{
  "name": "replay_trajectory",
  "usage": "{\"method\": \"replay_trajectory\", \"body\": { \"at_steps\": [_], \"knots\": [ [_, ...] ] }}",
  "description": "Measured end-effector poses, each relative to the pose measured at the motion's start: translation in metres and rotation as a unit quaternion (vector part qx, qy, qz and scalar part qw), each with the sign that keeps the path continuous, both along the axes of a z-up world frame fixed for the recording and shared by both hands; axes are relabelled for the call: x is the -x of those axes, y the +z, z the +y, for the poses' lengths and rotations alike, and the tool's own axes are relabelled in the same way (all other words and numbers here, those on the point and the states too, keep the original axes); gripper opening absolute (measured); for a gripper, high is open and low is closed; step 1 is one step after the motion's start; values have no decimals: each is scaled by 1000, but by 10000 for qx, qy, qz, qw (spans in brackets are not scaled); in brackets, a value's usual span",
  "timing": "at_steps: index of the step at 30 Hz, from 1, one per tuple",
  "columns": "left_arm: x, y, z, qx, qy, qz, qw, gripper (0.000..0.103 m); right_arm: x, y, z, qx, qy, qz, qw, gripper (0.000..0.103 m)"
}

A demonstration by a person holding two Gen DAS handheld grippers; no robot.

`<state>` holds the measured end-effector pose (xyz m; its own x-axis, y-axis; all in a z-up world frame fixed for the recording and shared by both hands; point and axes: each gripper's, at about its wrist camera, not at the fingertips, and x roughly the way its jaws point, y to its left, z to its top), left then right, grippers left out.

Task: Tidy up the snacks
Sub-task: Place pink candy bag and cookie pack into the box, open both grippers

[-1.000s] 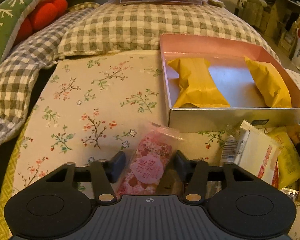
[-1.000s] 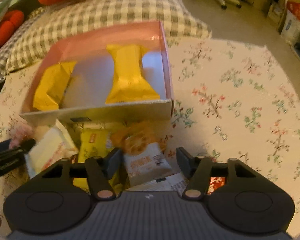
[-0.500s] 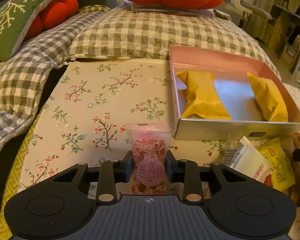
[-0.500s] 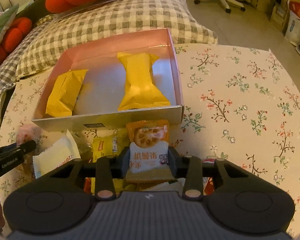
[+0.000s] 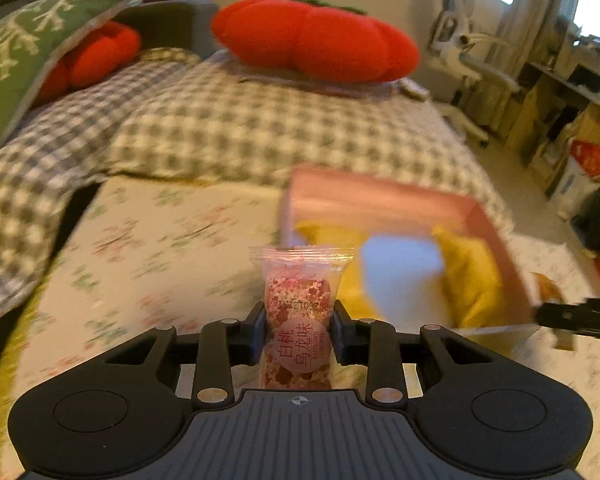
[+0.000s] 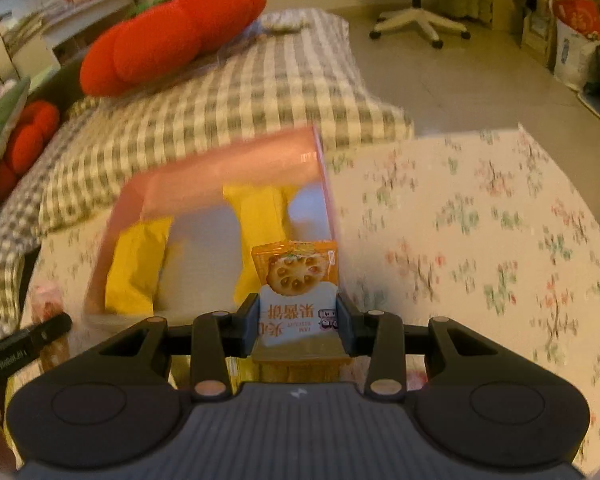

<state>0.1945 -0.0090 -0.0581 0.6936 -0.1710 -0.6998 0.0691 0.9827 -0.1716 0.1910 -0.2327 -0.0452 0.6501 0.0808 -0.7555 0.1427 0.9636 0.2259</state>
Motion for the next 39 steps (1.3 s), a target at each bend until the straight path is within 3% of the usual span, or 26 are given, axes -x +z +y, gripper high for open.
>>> {"method": "replay_trajectory", "body": {
  "at_steps": [5,9,16,23,26,27,28,34,39],
  "knots": [
    [-29,5,-45,412,-425,-161,9981,29,-26,0,-7,-531,-69,-231,9983,36],
    [-47,-4,-64,674,-438,-44,9968,29,-34,-4,-4,-1034,86,-316,9941,36],
    [-68,-33,-61,674,-180,168,9974,30,-47,-14,0,-1443,149,-338,9888,36],
    [-69,-37,-49,719,-46,210,9972,30,-52,-23,9,-1559,292,-391,9866,37],
    [-71,-40,-51,798,-89,253,9964,33,-54,-23,10,-1495,221,-473,9874,47],
    [-71,-39,-51,808,-88,244,9964,36,-54,-23,9,-1471,156,-501,9877,63],
    [-71,-38,-51,803,-87,223,9965,41,-52,-22,7,-1469,104,-524,9877,70],
    [-67,-19,-44,765,72,99,9970,54,-42,-3,-11,-1460,-34,-724,9866,71],
    [-56,-2,-37,632,175,137,9978,61,-30,-4,-33,-1679,-352,-459,9841,71]
  ]
}}
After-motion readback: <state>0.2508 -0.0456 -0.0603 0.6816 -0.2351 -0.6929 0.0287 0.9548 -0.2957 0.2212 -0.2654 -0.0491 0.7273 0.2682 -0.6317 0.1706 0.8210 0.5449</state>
